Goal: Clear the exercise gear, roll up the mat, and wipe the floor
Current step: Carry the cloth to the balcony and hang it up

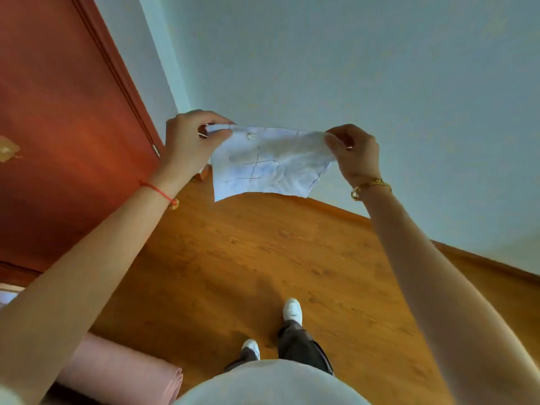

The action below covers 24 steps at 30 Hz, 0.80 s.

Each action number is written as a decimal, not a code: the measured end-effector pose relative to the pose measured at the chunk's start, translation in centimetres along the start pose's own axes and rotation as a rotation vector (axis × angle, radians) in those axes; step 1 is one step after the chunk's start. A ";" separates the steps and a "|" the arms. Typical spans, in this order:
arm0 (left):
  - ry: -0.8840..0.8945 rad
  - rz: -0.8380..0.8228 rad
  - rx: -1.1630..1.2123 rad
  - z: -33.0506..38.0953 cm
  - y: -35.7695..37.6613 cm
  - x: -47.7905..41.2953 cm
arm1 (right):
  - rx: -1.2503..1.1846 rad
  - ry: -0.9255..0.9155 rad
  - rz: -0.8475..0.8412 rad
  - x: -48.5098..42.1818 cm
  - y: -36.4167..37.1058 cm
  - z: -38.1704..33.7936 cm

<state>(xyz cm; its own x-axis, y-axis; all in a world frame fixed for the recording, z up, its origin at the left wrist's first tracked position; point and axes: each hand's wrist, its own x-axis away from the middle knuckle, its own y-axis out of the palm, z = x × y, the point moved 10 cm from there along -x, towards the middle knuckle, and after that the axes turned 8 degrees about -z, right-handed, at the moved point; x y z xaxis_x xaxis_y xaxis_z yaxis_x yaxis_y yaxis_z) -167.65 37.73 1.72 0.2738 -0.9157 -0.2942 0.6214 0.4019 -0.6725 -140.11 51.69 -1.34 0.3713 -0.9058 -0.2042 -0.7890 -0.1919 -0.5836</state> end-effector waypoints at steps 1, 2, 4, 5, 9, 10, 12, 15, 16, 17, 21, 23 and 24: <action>0.036 -0.023 0.022 2.0 0.9 -0.3 | -0.006 0.029 0.048 1.6 -2.6 0.6; 0.075 -0.053 0.044 4.3 1.9 -0.4 | -0.019 0.065 0.098 3.4 -5.2 1.2; 0.143 -0.116 0.097 8.3 4.3 -0.5 | -0.042 0.140 0.179 7.2 -9.9 2.7; 0.180 -0.150 0.127 10.3 5.6 -0.4 | -0.047 0.177 0.212 9.1 -12.0 3.5; 0.310 -0.306 0.232 18.0 12.2 0.7 | -0.017 0.289 0.338 17.4 -20.4 5.8; 0.336 -0.344 0.257 20.1 14.1 1.1 | -0.002 0.320 0.373 19.7 -22.4 6.3; 0.386 -0.423 0.305 24.3 17.9 2.2 | 0.036 0.391 0.465 24.5 -26.3 7.6; 0.458 -0.554 0.351 30.6 23.6 4.2 | 0.091 0.479 0.589 31.4 -31.6 9.7; 0.485 -0.599 0.361 32.8 25.6 5.0 | 0.111 0.501 0.628 33.7 -33.4 10.4; 0.511 -0.638 0.369 35.1 27.4 5.9 | 0.130 0.523 0.661 35.9 -35.1 11.1; 0.586 -0.764 0.405 43.6 34.4 9.5 | 0.164 0.599 0.754 44.0 -41.0 13.4; 0.620 -0.806 0.420 47.8 38.0 11.4 | 0.167 0.626 0.802 47.7 -44.2 14.8; 0.643 -0.823 0.427 49.9 39.7 12.5 | 0.172 0.643 0.824 49.6 -45.7 15.7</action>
<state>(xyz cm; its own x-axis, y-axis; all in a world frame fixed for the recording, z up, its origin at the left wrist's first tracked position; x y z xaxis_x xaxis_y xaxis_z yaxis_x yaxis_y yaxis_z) -102.92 42.30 5.21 -0.6875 -0.6832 -0.2462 0.6720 -0.4699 -0.5724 -77.92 21.41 2.92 -0.6162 -0.7707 -0.1623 -0.5804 0.5836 -0.5679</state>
